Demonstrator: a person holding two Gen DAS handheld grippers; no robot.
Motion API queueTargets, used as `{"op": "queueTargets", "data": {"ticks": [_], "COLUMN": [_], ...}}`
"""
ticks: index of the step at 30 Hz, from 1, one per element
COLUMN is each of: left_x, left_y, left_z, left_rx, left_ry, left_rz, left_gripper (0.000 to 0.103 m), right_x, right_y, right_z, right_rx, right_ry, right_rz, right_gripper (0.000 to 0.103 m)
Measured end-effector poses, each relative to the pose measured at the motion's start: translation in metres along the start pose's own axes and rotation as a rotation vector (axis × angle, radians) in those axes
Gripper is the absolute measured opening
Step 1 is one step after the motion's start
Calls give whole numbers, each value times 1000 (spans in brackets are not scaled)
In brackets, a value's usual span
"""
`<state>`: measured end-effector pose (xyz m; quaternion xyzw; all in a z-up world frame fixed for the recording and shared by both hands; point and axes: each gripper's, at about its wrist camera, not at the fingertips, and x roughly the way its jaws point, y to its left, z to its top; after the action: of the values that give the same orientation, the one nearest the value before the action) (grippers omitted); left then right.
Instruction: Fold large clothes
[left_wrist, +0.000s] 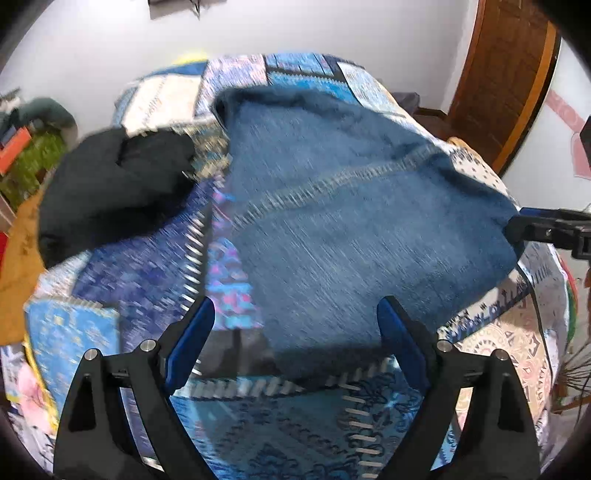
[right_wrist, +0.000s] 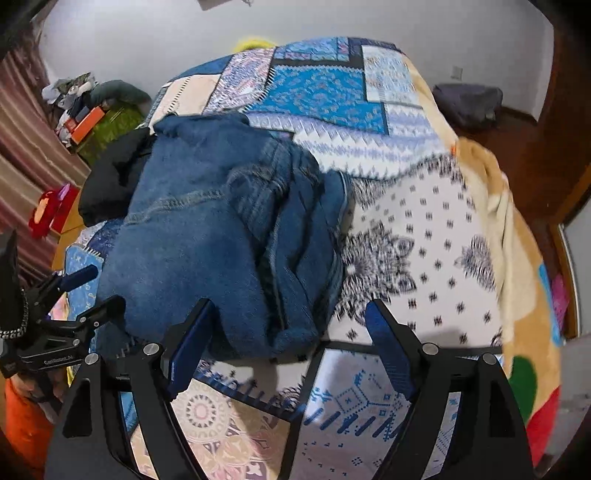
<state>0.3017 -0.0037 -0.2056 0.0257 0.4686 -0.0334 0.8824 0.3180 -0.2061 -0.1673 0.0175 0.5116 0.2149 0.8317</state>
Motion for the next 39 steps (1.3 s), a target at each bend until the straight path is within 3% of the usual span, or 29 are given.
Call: {"op": "queueTargets", "data": {"ticks": [7, 12, 15, 17, 22, 26, 30, 35, 39], "left_x": [-12, 7, 27, 40, 65, 85, 103, 113, 117], "left_y": [28, 51, 51, 51, 59, 69, 76, 66, 59], "left_z": [24, 37, 38, 36, 37, 46, 55, 65, 69], "left_rx": [-42, -113, -132, -157, -247, -307, -357, -306, -325], "left_ry": [-51, -9, 36, 68, 128, 178, 219, 225, 234], "left_rz": [55, -22, -37, -90, -267, -375, -434, -472, -521], "left_gripper": [90, 90, 90, 90, 90, 90, 90, 90, 90], "right_x": [2, 30, 42, 51, 68, 74, 92, 109, 112], "right_y": [12, 15, 7, -5, -47, -51, -50, -47, -44], "right_z": [25, 40, 39, 36, 34, 41, 53, 64, 68], "right_rx": [-28, -34, -20, 4, 161, 176, 196, 212, 225], "right_ry": [-13, 41, 75, 94, 165, 200, 238, 274, 287], "right_rz": [44, 72, 41, 41, 201, 270, 307, 301, 297], "right_gripper": [81, 81, 81, 81, 89, 89, 90, 92, 92]}}
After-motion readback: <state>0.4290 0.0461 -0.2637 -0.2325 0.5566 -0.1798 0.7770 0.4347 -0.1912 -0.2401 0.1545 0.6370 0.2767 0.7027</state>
